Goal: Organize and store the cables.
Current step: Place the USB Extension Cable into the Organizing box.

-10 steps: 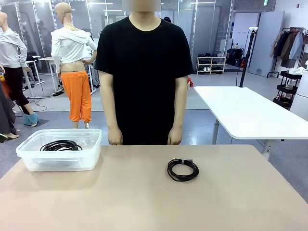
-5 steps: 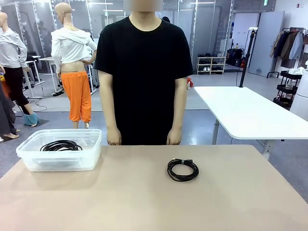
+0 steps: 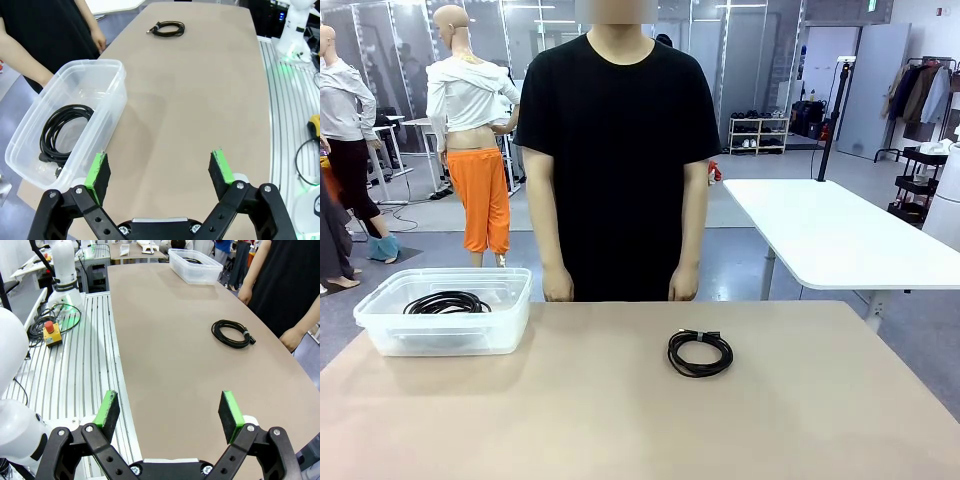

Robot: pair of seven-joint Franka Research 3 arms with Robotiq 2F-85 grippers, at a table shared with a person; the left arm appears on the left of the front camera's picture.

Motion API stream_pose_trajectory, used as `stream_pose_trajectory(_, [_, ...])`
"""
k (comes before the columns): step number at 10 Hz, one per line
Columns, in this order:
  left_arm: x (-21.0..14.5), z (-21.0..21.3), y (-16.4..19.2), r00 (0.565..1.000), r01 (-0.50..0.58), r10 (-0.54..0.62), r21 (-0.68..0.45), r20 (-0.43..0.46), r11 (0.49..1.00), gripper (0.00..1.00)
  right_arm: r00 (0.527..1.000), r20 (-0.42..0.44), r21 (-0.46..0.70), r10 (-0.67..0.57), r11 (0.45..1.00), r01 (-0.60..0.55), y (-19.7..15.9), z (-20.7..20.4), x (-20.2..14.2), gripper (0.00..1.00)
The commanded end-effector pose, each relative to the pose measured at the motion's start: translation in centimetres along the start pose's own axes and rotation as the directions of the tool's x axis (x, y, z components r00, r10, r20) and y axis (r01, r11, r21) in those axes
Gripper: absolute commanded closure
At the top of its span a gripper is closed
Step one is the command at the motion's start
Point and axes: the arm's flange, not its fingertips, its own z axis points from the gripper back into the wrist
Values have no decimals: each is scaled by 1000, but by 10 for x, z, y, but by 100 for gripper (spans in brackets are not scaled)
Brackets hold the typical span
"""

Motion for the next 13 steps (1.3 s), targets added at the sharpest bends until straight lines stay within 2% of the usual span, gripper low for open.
stream_pose_trajectory(1, [4, -5, -4, 1000, -13, 13, 18, -3, 1000, 0, 1000, 0, 0, 0, 1000, 0, 0, 0, 0, 0])
stream_pose_trajectory(2, [4, -5, -4, 1000, -13, 13, 18, -3, 1000, 0, 999, -31, -50, -20, 999, 19, 0, -25, 28, 0])
stream_pose_trajectory(3, [4, -5, -4, 1000, -13, 13, 18, -3, 1000, 0, 994, -106, -39, -23, 999, 19, -11, -62, 60, 0])
stream_pose_trajectory(4, [4, -5, -4, 1000, -13, 13, 18, -3, 1000, 0, 974, -226, -15, -25, 1000, 23, -28, -109, 93, 0])
stream_pose_trajectory(5, [4, -5, -4, 1000, -13, 13, 18, -3, 1000, 0, 947, -322, 19, 10, 1000, -4, -46, -159, 122, 0])
stream_pose_trajectory(7, [4, -5, -4, 1000, -13, 13, 18, -3, 1000, 0, 849, -527, 84, 41, 996, 5, -85, -264, 163, 0])
stream_pose_trajectory(9, [4, -5, -4, 1000, -13, 13, 18, -3, 1000, 0, 716, -693, 125, 88, 992, -1, -103, -340, 182, 0])
stream_pose_trajectory(10, [4, -5, -4, 1000, -13, 13, 18, -3, 1000, 0, 682, -723, 150, 109, 989, 1, -109, -367, 186, 0])
stream_pose_trajectory(11, [4, -5, -4, 1000, -13, 13, 18, -3, 1000, 0, 629, -769, 127, 114, 992, -25, -117, -389, 185, 0])
stream_pose_trajectory(12, [4, -5, -4, 1000, -13, 13, 18, -3, 1000, 0, 605, -789, 103, 105, 994, -38, -123, -404, 179, 0])
stream_pose_trajectory(13, [4, -5, -4, 1000, -13, 13, 18, -3, 1000, 0, 608, -788, 89, 95, 995, -40, -128, -414, 171, 0])
